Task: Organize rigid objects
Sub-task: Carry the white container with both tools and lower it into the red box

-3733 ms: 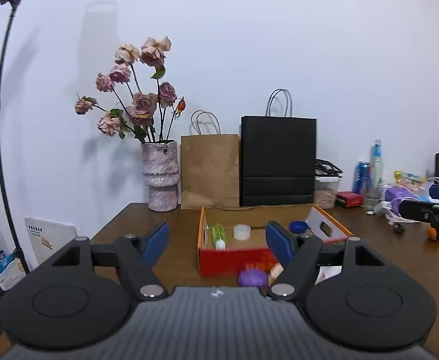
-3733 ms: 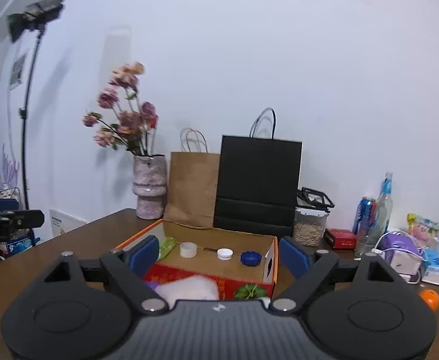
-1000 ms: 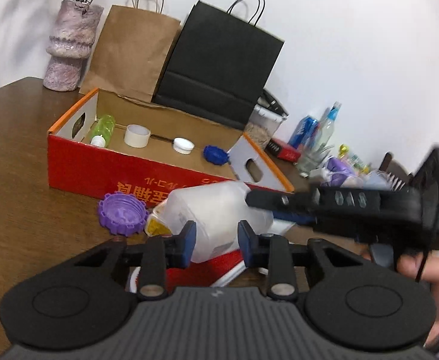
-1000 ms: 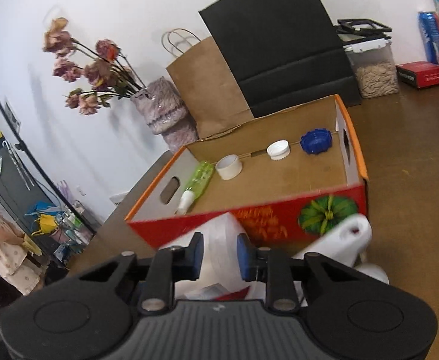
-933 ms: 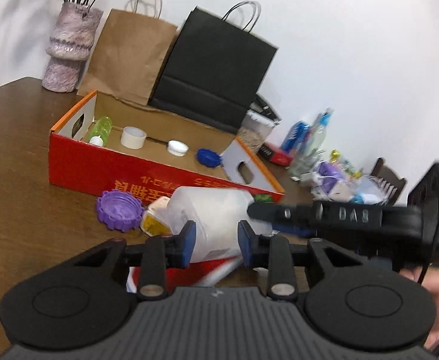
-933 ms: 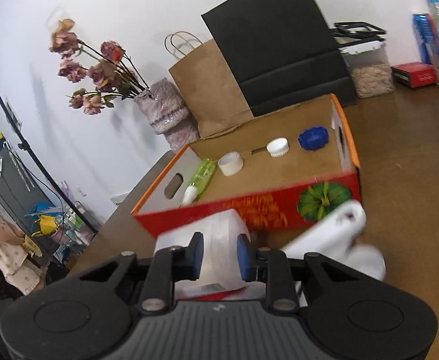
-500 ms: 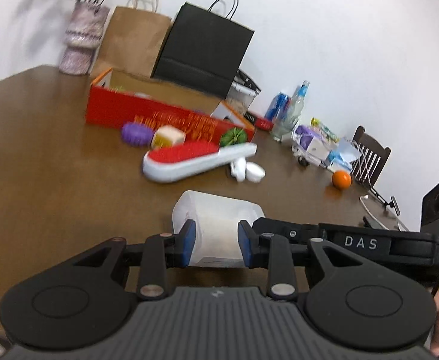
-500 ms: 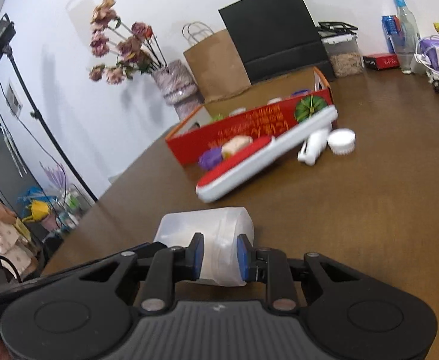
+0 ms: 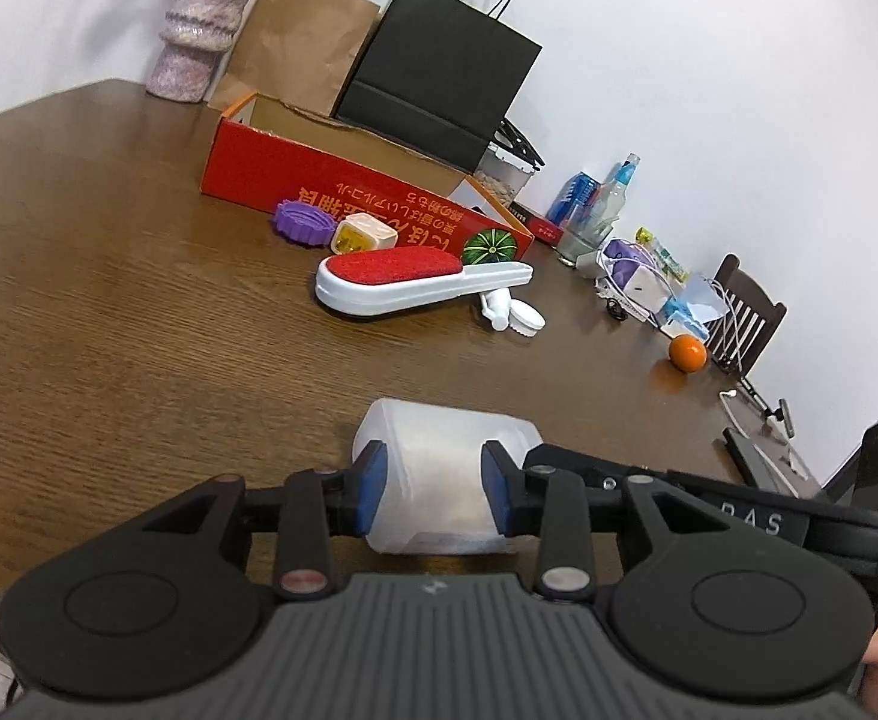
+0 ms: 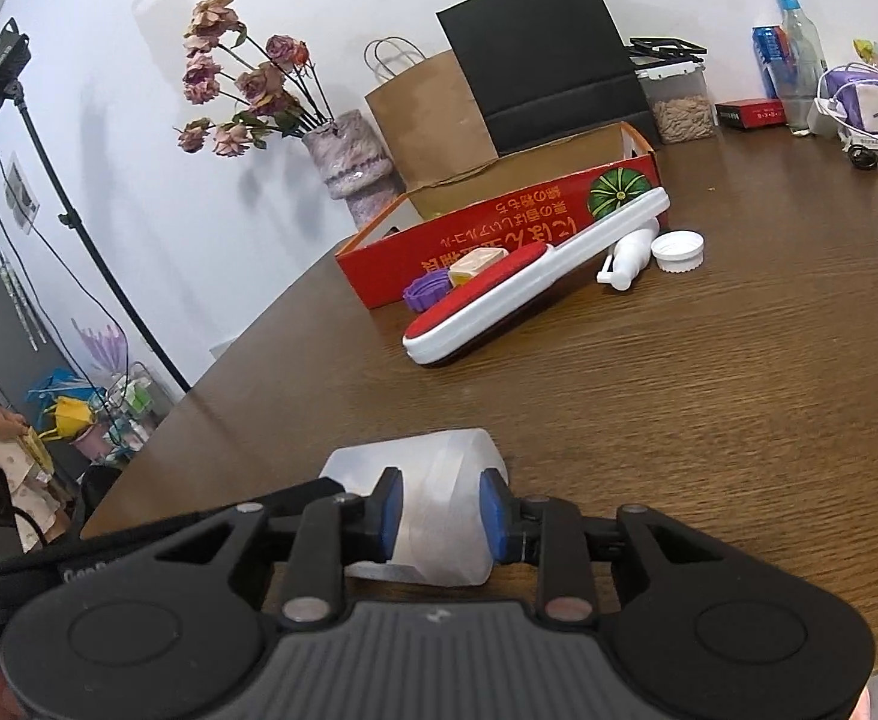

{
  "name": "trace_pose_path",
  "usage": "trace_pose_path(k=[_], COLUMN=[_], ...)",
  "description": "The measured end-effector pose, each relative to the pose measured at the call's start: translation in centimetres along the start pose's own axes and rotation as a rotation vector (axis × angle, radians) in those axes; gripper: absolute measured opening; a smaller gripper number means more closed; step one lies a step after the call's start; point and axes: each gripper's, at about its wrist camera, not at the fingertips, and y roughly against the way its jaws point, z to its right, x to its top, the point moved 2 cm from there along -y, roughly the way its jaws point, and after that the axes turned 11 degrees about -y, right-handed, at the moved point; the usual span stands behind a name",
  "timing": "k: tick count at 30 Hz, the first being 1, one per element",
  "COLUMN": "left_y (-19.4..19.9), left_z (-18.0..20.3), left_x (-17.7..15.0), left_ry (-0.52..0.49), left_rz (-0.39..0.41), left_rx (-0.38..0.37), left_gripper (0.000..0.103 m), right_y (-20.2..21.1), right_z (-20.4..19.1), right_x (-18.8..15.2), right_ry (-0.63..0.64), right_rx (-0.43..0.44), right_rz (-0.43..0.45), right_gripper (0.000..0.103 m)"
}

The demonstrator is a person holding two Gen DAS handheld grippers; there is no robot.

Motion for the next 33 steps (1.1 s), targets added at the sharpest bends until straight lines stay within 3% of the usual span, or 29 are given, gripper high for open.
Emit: trace_pose_path(k=[9, 12, 17, 25, 29, 33], left_y=[-0.9, -1.0, -0.2, -2.5, -6.1, -10.9], left_z=[-1.1, -1.1, -0.6, -0.7, -2.5, -5.1], left_x=[0.3, 0.4, 2.4, 13.8, 20.2, 25.4], left_ry=[0.018, 0.015, -0.007, -0.128, -0.091, -0.048], left_rz=[-0.02, -0.016, 0.07, 0.213, 0.186, 0.146], left_rx=[-0.045, -0.044, -0.038, -0.048, -0.083, -0.06], left_gripper=[0.034, 0.031, 0.028, 0.028, 0.028, 0.028], right_y=[-1.1, -1.2, -0.1, -2.0, -5.5, -11.4], right_z=[0.4, 0.1, -0.8, -3.5, -3.8, -3.6], right_x=[0.5, 0.8, 3.0, 13.7, 20.6, 26.6], right_ry=[-0.025, -0.011, 0.007, 0.075, 0.063, 0.044], right_rx=[0.027, 0.017, 0.053, 0.112, 0.142, 0.136], right_rz=[-0.022, -0.018, 0.052, 0.176, 0.189, 0.127], right_gripper=[0.031, 0.027, 0.024, 0.024, 0.024, 0.024])
